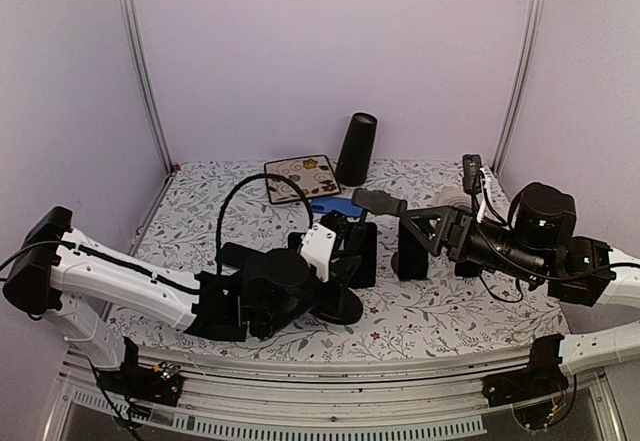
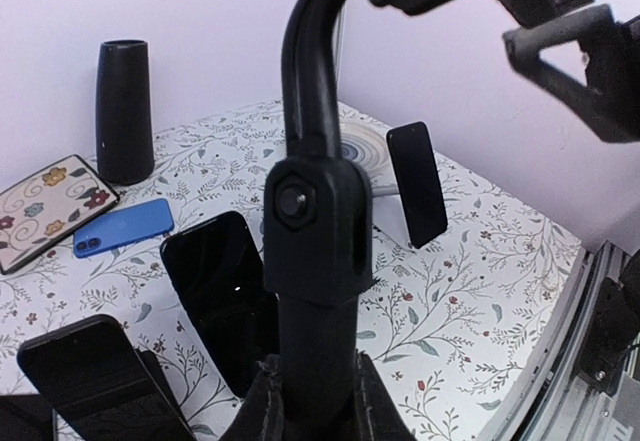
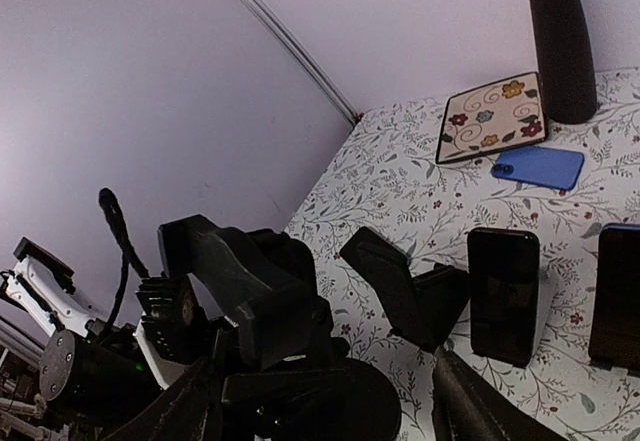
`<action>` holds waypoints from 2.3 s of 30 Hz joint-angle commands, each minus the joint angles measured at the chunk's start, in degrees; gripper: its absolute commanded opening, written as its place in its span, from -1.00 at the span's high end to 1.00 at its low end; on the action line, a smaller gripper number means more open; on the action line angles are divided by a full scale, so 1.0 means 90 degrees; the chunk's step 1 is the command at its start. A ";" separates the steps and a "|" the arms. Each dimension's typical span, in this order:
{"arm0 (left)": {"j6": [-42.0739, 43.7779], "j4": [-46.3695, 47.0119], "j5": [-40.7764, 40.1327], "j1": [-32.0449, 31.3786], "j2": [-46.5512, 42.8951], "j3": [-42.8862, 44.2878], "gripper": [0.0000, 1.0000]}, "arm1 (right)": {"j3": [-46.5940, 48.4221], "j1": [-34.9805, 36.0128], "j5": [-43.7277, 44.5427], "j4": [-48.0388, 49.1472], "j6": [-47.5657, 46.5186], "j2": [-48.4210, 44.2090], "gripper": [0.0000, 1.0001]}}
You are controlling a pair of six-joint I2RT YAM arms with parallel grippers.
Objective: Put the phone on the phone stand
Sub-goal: Pass from the left arm to the right, then place the phone stand at the center of the board.
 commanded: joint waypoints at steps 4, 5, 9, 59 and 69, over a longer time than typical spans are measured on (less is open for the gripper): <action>0.0612 0.0240 -0.0622 -0.0289 0.0443 0.0583 1.00 | 0.0335 -0.0008 0.0006 -0.1090 0.0990 0.0237 -0.27; 0.0636 0.0229 -0.0649 -0.0306 0.0487 0.0621 1.00 | 0.0332 -0.0008 0.0061 -0.1106 0.0997 0.0230 -0.23; 0.0739 0.0230 -0.0730 -0.0379 0.0619 0.0711 1.00 | 0.0338 -0.0008 0.0411 -0.1282 0.1077 0.0208 -0.06; -0.0273 0.0695 0.0002 -0.0397 0.0886 0.0511 0.13 | 0.0584 0.0106 0.1416 -0.1708 0.0464 0.0631 0.97; -0.0243 0.1184 0.0229 -0.0284 0.0544 0.0255 0.16 | 0.0773 0.0289 0.2146 -0.2179 0.0236 0.0693 0.97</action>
